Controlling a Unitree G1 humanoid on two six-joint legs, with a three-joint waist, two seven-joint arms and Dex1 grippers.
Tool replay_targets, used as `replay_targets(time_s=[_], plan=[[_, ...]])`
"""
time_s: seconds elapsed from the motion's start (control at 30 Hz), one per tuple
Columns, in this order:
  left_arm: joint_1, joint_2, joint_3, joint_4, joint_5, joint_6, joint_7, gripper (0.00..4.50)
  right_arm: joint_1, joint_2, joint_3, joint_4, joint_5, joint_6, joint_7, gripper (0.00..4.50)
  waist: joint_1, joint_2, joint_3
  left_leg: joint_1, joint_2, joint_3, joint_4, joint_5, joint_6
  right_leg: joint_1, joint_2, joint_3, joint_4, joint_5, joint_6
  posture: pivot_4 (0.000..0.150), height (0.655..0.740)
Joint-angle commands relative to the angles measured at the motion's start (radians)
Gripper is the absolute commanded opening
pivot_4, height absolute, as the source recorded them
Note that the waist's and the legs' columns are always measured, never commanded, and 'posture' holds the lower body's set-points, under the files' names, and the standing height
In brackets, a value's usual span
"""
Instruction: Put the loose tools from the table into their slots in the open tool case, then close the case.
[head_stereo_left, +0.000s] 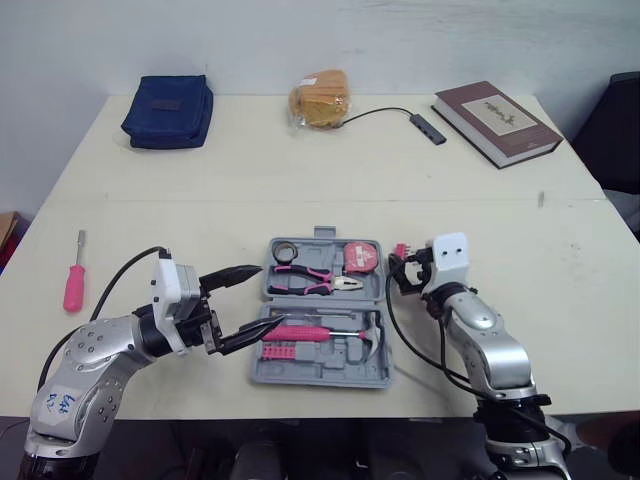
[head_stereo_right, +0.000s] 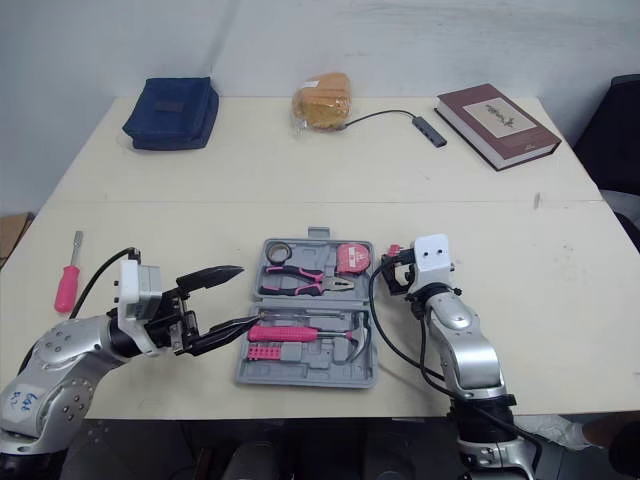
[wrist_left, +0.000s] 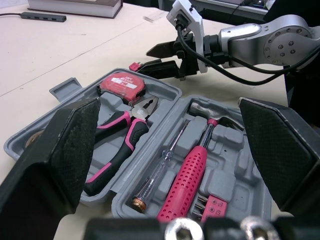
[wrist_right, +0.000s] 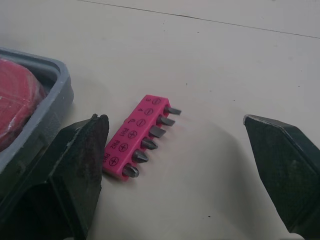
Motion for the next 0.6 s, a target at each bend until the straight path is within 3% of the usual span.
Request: replay_targets(time_s=[0.03,0.6], plan=[[0.01,0.005,0.011,-0.031,-0.001,-0.01,-0.002,4.48,0.017,0.011,0.008,-0.039,-0.015,0.031,-0.008,4.5,0.0,0.0,0.0,0.0,0.0,0.0,0.0,0.0,0.0,0.0,0.0,0.0,0.0,0.0,0.0,0.15,0.74],[-0.027,0.001,-0.007,0.027,0.015,-0.023,-0.035,4.48,0.05,0.0,-0.029,-0.075,0.011,0.008,0.071,4.5,-0.002,0.0,0.0,0.0,0.0,0.0,0.0,-0.001,0.003,0.0,0.0,-0.001,-0.001,0.0,0.0,0.15,0.74]])
